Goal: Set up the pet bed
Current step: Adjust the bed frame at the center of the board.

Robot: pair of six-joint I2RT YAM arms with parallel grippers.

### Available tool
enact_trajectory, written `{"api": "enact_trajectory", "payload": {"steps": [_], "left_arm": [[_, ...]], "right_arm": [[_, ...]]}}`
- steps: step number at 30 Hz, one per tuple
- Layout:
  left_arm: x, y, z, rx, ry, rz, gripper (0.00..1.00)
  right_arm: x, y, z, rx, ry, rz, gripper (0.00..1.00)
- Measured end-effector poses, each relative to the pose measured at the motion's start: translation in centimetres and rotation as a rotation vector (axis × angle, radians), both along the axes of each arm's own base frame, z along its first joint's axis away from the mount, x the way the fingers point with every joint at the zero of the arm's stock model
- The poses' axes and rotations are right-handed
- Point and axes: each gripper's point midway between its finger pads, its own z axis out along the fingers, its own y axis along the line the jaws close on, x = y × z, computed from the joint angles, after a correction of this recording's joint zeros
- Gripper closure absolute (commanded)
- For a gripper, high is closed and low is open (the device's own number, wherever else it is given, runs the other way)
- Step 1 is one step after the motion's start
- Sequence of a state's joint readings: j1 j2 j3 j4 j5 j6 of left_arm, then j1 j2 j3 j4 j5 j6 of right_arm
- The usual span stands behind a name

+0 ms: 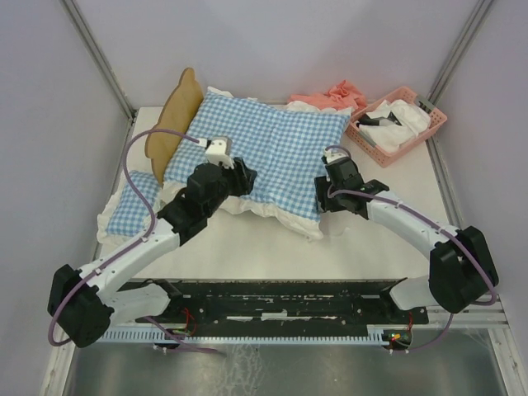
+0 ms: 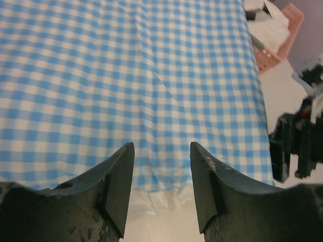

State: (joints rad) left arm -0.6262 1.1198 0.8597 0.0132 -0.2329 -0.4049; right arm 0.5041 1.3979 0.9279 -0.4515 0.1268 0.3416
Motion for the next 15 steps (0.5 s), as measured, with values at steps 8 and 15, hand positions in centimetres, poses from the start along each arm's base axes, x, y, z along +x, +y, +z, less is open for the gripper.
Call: {"api": "enact_trajectory", "payload": {"steps": [8, 15], "left_arm": [[-8.1, -8.6, -3.1, 0.044, 0.023, -0.302, 0.37], [-13.5, -14.6, -5.9, 0.141, 0.02, -0.409, 0.34]], "right_arm": [[-0.3, -1.5, 1.2, -0.064, -0.044, -0.043, 0.33], [-0.7, -5.6, 4.9, -0.088, -0.155, -0.147, 0.28]]}}
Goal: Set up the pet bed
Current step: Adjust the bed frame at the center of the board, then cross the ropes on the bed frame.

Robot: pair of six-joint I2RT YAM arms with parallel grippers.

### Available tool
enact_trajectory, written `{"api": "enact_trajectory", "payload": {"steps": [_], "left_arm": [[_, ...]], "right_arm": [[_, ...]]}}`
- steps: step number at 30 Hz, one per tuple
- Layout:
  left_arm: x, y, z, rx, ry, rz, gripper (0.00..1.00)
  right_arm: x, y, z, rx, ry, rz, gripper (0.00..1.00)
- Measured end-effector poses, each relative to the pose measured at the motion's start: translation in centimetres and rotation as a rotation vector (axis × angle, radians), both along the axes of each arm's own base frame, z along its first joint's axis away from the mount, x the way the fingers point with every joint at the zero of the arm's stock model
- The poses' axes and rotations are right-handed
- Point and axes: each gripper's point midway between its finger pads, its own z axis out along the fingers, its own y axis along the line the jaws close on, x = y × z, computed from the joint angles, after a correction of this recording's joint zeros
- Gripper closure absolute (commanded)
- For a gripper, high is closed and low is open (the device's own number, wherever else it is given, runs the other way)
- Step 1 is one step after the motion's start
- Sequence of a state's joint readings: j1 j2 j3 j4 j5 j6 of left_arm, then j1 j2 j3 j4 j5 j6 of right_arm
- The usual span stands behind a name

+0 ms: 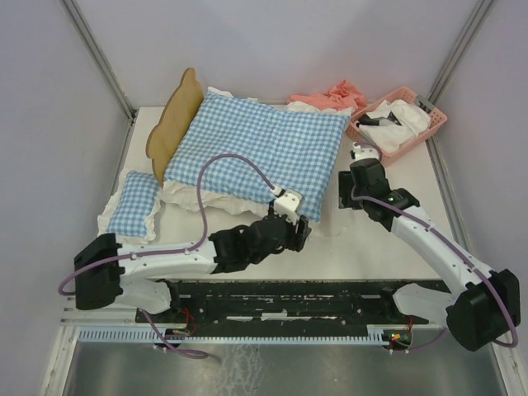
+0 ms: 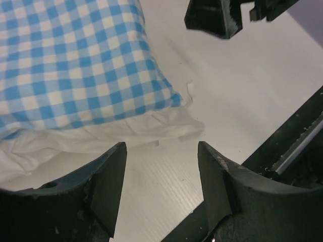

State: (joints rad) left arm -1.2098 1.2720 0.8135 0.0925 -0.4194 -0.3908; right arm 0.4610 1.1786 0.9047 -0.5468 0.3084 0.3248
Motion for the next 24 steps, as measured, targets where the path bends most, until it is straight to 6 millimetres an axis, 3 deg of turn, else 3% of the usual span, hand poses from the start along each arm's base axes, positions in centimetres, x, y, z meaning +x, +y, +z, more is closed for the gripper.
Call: {"api": "enact_trajectory", "payload": {"steps": [5, 9, 11, 17, 24], "left_arm": [[-0.8, -3.9, -2.3, 0.151, -0.054, 0.049, 0.33], [-0.3, -5.8, -2.9, 0.211, -0.085, 0.1, 0.34], [0.2, -5.9, -3.3, 0.237, -0.095, 0.129, 0.44], [1.3, -4.7, -4.6, 0.344, -0.132, 0.202, 0.96], [2.1, -3.5, -3.6, 0.356, -0.152, 0.226, 0.97]], "right_arm": [[-0.5, -3.7, 0.3, 0.01, -0.026, -0.091, 0.26], [-0.4, -4.7, 0.3, 0.023, -0.026, -0.113, 0.25], [-0.5, -4.5, 0.2, 0.029, -0.019, -0.098, 0.25], [-1.1, -3.6, -1.0, 0.053, 0.017, -0.043, 0.27], [-2.2, -1.5, -2.4, 0.138, 0.061, 0.048, 0.34]]}}
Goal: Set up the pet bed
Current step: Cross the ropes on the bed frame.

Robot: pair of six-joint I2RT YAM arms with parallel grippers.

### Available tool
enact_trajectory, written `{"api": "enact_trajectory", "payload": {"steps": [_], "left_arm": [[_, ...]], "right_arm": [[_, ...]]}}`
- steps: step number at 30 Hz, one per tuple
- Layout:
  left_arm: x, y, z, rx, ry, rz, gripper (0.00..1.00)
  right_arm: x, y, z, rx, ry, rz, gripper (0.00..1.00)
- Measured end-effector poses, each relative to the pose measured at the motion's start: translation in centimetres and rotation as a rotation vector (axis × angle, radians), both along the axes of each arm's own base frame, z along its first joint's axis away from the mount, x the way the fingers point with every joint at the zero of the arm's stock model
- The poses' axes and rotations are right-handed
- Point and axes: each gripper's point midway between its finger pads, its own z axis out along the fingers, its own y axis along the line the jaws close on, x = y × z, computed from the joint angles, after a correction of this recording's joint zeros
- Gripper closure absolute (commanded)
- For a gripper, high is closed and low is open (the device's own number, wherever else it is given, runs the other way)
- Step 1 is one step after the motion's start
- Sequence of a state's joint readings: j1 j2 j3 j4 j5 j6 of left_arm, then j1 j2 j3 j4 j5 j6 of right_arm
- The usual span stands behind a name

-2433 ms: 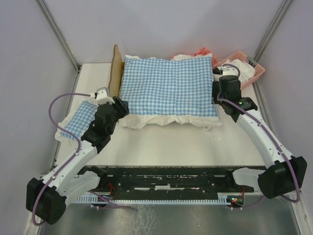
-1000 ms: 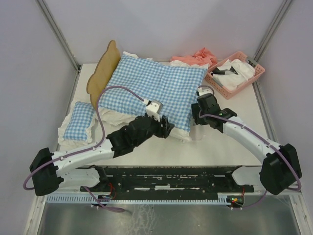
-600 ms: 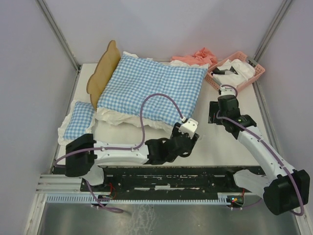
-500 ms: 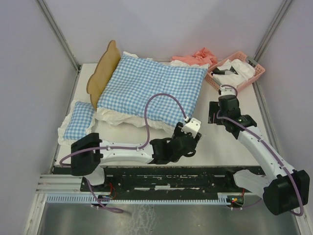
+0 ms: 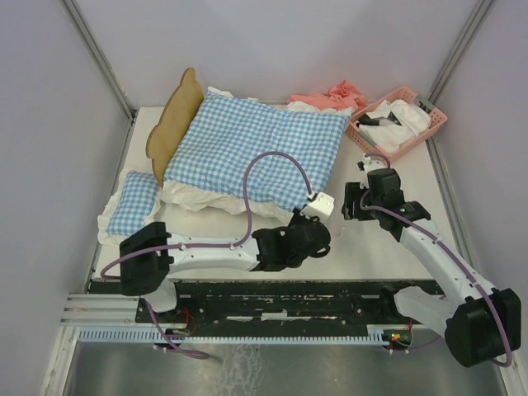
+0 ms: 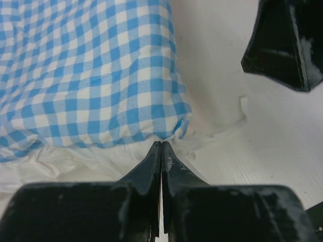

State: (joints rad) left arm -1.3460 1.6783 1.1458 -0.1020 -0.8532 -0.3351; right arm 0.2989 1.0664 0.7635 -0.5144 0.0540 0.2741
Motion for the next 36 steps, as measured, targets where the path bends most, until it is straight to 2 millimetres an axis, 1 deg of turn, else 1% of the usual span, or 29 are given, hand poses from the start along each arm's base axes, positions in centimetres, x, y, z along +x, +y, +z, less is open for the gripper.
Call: {"api": "enact_trajectory", "payload": {"steps": [1, 4, 6, 8, 11, 13, 16, 18, 20, 21, 22, 23, 24, 25, 27, 28, 29, 30, 31, 32, 33, 34, 35, 36], "left_arm": [[0.2, 0.3, 0.4, -0.011, 0.0, 0.005, 0.97], [1.9, 1.9, 2.3, -0.083, 0.01, 0.025, 0.97], [3.3, 3.2, 3.9, -0.147, 0.008, 0.044, 0.97], [4.9, 4.5, 5.7, -0.218, -0.002, 0.057, 0.97], [6.8, 6.0, 7.3, -0.287, -0.007, 0.062, 0.97], [8.1, 6.6, 7.7, -0.323, -0.002, 0.054, 0.97], [9.4, 7.4, 7.7, -0.356, 0.009, 0.039, 0.97], [10.0, 7.9, 7.6, -0.376, 0.018, 0.024, 0.97], [10.2, 8.1, 7.4, -0.393, 0.029, -0.001, 0.97], [10.3, 8.2, 7.3, -0.399, 0.034, -0.009, 0.97], [10.5, 8.3, 7.3, -0.405, 0.041, -0.021, 0.94], [10.5, 8.2, 7.3, -0.411, 0.048, -0.037, 0.88], [10.5, 8.1, 7.3, -0.414, 0.055, -0.058, 0.8], [10.3, 7.8, 7.3, -0.416, 0.063, -0.091, 0.68], [9.5, 7.4, 7.2, -0.414, 0.071, -0.143, 0.55], [8.7, 7.0, 7.0, -0.41, 0.072, -0.168, 0.51], [7.8, 6.8, 6.7, -0.404, 0.072, -0.188, 0.49], [6.7, 6.4, 6.5, -0.399, 0.072, -0.21, 0.46], [5.6, 5.9, 6.2, -0.392, 0.069, -0.229, 0.43], [4.1, 5.2, 5.9, -0.385, 0.065, -0.249, 0.4], [2.9, 4.6, 5.7, -0.38, 0.065, -0.269, 0.38], [2.6, 4.5, 5.5, -0.376, 0.06, -0.264, 0.37], [0.6, 3.3, 5.3, -0.366, 0.066, -0.305, 0.36], [-0.3, 2.6, 5.2, -0.36, 0.063, -0.315, 0.36]], "right_arm": [[-0.2, 0.5, 0.0, 0.026, -0.002, 0.02, 0.33], [-0.9, 1.9, 0.5, 0.096, -0.032, 0.082, 0.33], [-1.3, 2.8, 1.2, 0.133, -0.064, 0.13, 0.34], [-1.5, 3.9, 2.4, 0.169, -0.116, 0.191, 0.35], [-2.3, 6.4, 3.9, 0.206, -0.193, 0.306, 0.37], [-3.2, 8.2, 4.4, 0.23, -0.234, 0.391, 0.41], [-4.2, 10.4, 4.6, 0.238, -0.263, 0.494, 0.5], [-4.1, 11.3, 4.7, 0.232, -0.282, 0.529, 0.56], [-3.8, 12.1, 4.3, 0.214, -0.285, 0.56, 0.6], [-3.7, 12.4, 4.1, 0.205, -0.277, 0.57, 0.6], [-3.5, 12.7, 3.8, 0.191, -0.261, 0.571, 0.57], [-3.3, 13.1, 3.5, 0.178, -0.25, 0.57, 0.54], [-3.1, 13.2, 3.3, 0.166, -0.243, 0.56, 0.5], [-3.0, 13.1, 3.2, 0.159, -0.239, 0.539, 0.46], [-2.9, 12.2, 3.3, 0.144, -0.236, 0.465, 0.38], [-2.8, 11.6, 3.6, 0.136, -0.243, 0.425, 0.35], [-2.5, 10.6, 4.1, 0.118, -0.258, 0.367, 0.32], [-2.3, 9.8, 4.7, 0.107, -0.275, 0.321, 0.29], [-2.0, 8.9, 5.4, 0.088, -0.294, 0.27, 0.28], [-1.5, 7.9, 6.3, 0.063, -0.319, 0.216, 0.27], [-1.1, 7.1, 7.0, 0.044, -0.336, 0.175, 0.27], [-0.6, 6.2, 7.8, 0.018, -0.35, 0.13, 0.27], [-0.1, 5.6, 8.4, -0.001, -0.355, 0.094, 0.27], [0.5, 5.0, 8.9, -0.016, -0.355, 0.061, 0.27]]}}
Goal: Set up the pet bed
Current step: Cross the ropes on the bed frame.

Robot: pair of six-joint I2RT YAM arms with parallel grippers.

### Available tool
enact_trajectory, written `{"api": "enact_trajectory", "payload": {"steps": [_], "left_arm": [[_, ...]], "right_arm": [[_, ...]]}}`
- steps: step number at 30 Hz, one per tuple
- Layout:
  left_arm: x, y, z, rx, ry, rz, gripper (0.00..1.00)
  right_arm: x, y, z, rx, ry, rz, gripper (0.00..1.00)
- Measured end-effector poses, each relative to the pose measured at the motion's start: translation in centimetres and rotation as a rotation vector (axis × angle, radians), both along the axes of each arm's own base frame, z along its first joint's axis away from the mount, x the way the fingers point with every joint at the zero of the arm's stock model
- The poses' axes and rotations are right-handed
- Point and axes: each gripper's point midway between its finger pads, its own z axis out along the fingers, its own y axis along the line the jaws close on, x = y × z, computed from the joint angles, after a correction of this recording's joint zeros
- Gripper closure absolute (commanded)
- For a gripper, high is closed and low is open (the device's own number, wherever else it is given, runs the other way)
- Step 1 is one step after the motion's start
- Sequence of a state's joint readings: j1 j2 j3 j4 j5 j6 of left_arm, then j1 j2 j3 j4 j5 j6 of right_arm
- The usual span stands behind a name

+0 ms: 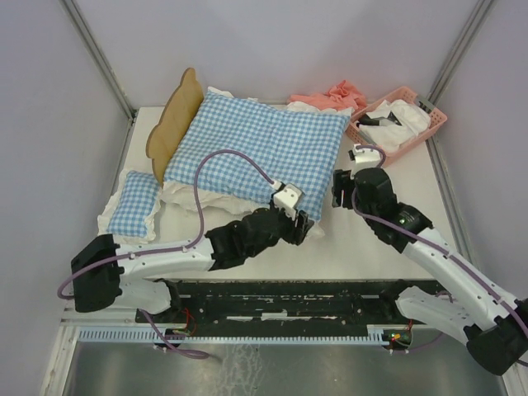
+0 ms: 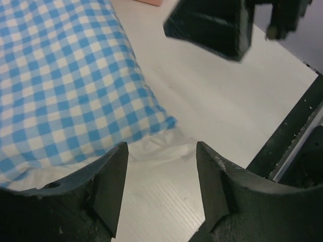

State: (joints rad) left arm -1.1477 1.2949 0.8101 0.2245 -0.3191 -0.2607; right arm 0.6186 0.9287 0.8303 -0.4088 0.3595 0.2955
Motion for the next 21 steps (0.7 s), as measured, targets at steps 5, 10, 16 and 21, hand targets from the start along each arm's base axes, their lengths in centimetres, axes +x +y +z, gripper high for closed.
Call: {"api": "enact_trajectory", "payload": {"steps": [5, 10, 16, 21], "left_arm": [[-1.5, -2.8, -2.2, 0.09, -0.016, 0.037, 0.35], [-2.1, -4.5, -5.3, 0.224, -0.011, 0.11, 0.34], [-0.6, -4.2, -7.4, 0.324, -0.036, 0.257, 0.71], [0.5, -2.8, -7.4, 0.358, -0.074, 0.328, 0.97]], "right_arm": [[2.1, -1.8, -0.3, 0.001, 0.047, -0.117, 0.27], [2.0, -2.1, -1.5, 0.008, 0.098, -0.143, 0.26], [1.2, -1.8, -2.3, 0.03, 0.112, -0.113, 0.25], [-0.3, -1.4, -4.5, 0.04, 0.159, -0.058, 0.32]]}}
